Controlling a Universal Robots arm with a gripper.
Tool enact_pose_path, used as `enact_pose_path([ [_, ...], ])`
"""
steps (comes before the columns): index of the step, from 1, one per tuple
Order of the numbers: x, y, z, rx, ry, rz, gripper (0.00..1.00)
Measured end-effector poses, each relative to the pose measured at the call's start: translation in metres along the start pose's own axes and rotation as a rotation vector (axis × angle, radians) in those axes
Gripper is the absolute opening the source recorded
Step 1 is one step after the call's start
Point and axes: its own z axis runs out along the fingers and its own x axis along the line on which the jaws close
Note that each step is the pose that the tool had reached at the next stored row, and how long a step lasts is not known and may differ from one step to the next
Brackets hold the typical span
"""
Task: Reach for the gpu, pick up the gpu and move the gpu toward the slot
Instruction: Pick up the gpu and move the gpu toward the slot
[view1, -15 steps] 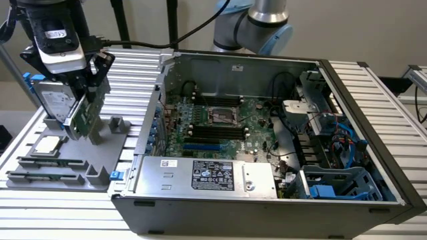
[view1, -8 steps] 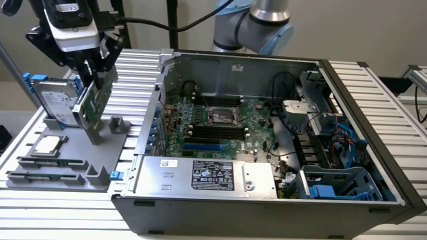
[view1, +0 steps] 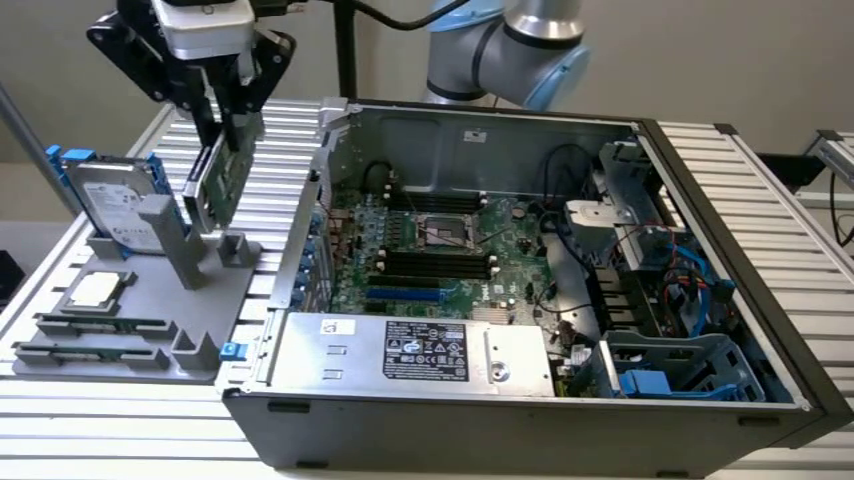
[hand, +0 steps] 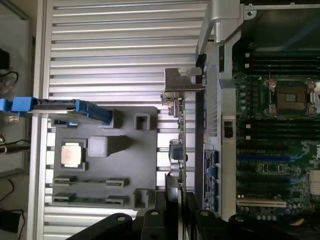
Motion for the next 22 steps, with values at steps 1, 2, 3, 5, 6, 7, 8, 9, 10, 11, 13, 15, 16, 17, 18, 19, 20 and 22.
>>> enact_pose_path([
  [1,-0.004,0.0001,-0.0029,-0.0026,0.0000,0.000,0.26],
  [2,-0.009,0.0003,-0.0055,-0.0052,0.0000,0.000,0.26],
  [3,-0.013,0.0004,-0.0078,-0.0077,0.0001,-0.001,0.26],
  [5,-0.022,0.0007,-0.0118,-0.0127,0.0000,-0.001,0.26],
  [6,-0.027,0.0008,-0.0136,-0.0148,0.0001,-0.001,0.26],
  [7,-0.031,0.0009,-0.0151,-0.0167,0.0002,-0.001,0.26],
  [8,-0.036,0.0009,-0.0164,-0.0185,0.0002,-0.001,0.26],
  [9,-0.040,0.0010,-0.0177,-0.0200,0.0003,-0.001,0.26],
  [10,-0.044,0.0011,-0.0187,-0.0214,0.0003,-0.001,0.26],
  [11,-0.049,0.0012,-0.0196,-0.0227,0.0002,-0.001,0.26],
  [13,-0.058,0.0014,-0.0211,-0.0247,0.0003,-0.001,0.26],
  [15,-0.067,0.0015,-0.0218,-0.0258,0.0005,-0.002,0.26],
  [16,-0.072,0.0015,-0.0221,-0.0262,0.0007,-0.002,0.26],
  [17,-0.076,0.0016,-0.0223,-0.0264,0.0008,-0.001,0.26],
  [18,-0.081,0.0017,-0.0226,-0.0266,0.0008,-0.002,0.26],
  [19,-0.085,0.0017,-0.0228,-0.0267,0.0009,-0.002,0.26],
  [20,-0.090,0.0018,-0.0231,-0.0267,0.0010,-0.002,0.26],
  [22,-0.099,0.0019,-0.0237,-0.0267,0.0012,-0.001,0.26],
])
